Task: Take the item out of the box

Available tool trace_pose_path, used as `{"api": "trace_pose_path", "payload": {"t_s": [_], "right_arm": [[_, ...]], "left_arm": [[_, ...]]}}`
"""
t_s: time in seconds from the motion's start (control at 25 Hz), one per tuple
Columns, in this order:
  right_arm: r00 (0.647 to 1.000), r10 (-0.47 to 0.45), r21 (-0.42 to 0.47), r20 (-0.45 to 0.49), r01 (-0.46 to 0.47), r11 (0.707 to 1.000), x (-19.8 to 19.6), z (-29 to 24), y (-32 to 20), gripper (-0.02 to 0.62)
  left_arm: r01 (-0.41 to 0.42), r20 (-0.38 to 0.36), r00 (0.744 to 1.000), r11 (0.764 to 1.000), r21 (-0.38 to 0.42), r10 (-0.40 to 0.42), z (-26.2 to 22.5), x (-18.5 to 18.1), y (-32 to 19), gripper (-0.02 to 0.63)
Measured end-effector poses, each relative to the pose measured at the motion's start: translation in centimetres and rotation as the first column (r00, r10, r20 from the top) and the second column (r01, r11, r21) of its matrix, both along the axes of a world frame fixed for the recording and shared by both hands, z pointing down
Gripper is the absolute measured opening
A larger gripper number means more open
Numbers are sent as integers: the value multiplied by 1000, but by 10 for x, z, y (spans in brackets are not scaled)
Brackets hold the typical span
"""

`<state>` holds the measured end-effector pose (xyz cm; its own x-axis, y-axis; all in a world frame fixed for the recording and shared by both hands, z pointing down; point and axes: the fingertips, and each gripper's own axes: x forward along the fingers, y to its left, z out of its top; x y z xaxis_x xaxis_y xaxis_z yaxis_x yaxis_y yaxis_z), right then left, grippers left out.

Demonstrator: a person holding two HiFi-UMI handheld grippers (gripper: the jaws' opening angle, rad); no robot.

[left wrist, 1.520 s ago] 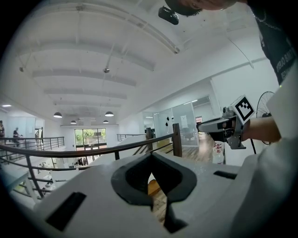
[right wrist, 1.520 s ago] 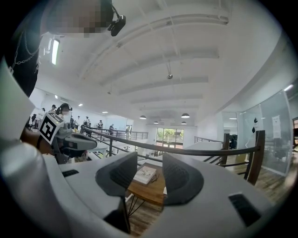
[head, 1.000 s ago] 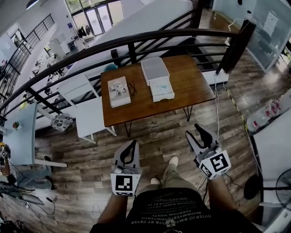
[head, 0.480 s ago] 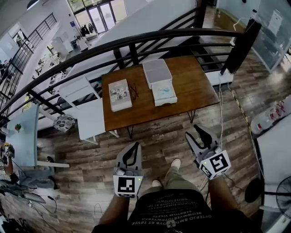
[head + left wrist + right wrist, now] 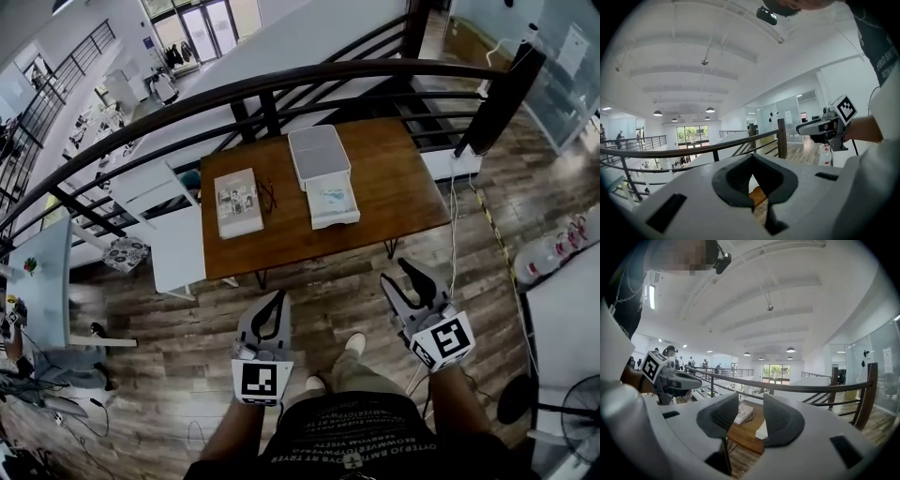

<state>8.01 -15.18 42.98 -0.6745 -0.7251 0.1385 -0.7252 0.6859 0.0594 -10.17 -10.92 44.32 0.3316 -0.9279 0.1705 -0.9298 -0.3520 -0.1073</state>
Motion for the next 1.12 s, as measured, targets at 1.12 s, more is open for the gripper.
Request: {"api": "trace_pose_path", "payload": {"t_s": [1.12], "right_arm": [[993, -97, 37, 64, 95, 995, 50, -21, -111, 156]], "left_arm": [[73, 31, 997, 995, 66, -75, -37, 64, -105, 6]]}}
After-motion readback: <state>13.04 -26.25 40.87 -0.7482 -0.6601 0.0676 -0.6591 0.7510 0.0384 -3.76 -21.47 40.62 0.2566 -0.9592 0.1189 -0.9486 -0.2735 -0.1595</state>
